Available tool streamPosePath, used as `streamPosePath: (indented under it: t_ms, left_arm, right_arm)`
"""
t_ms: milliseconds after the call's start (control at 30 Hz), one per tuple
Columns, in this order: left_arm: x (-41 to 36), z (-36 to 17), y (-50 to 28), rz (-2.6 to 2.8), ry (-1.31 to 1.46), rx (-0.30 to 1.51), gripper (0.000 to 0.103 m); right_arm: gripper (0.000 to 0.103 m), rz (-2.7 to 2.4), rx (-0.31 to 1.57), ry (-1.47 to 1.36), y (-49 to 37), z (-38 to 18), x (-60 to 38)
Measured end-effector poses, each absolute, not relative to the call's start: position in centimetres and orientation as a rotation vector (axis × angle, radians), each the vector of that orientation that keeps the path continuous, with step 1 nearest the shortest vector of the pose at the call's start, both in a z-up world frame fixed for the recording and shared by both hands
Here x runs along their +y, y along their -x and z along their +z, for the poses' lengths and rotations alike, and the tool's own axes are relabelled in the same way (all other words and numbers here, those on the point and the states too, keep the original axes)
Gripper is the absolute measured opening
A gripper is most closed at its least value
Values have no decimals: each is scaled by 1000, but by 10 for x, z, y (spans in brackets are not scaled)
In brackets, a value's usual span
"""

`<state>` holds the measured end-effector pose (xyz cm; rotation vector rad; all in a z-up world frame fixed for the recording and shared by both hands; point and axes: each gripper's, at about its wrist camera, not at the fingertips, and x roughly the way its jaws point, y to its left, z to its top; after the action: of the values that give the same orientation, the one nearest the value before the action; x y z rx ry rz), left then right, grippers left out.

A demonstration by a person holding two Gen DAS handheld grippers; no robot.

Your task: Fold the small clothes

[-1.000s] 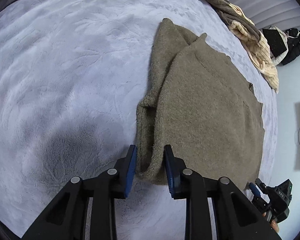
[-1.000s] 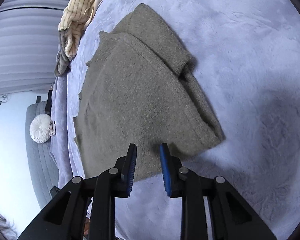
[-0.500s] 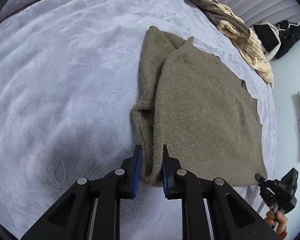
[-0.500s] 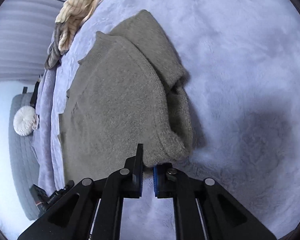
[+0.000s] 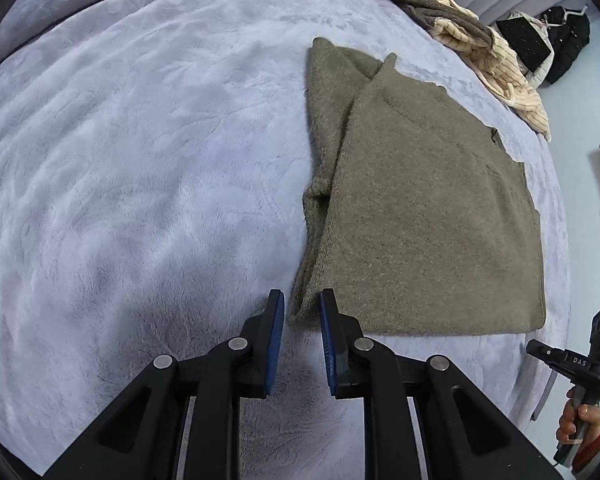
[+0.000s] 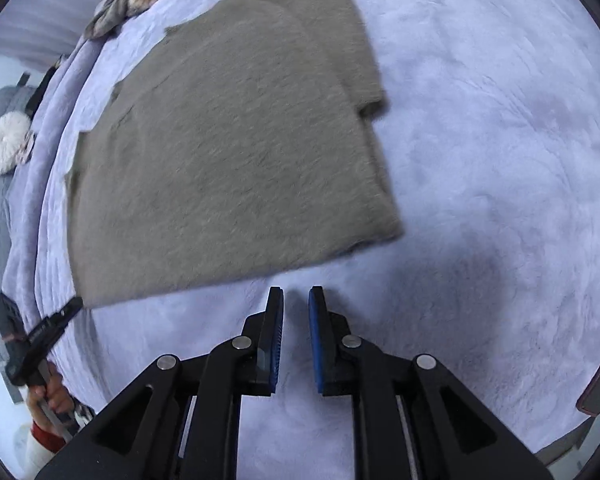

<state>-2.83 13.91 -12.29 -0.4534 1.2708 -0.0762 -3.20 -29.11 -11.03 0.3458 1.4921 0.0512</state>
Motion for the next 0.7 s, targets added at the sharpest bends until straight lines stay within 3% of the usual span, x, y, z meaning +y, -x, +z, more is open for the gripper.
streamPosePath:
  t_ms: [200, 467, 500, 700]
  left_arm:
    - [131, -99, 15, -191, 440, 1181, 20]
    - [127, -144, 5, -144, 387, 1258, 20]
    - [133, -147, 7, -119, 380, 1275, 28]
    - [150, -140, 18, -113, 491, 1271, 29]
  right_arm:
    - [14, 217, 1470, -118, 16, -101, -216]
    - [14, 252, 1479, -11, -17, -128, -158]
    - [14, 250, 1481, 1, -16, -131, -156]
    - [14, 242, 1494, -18, -18, -137, -162]
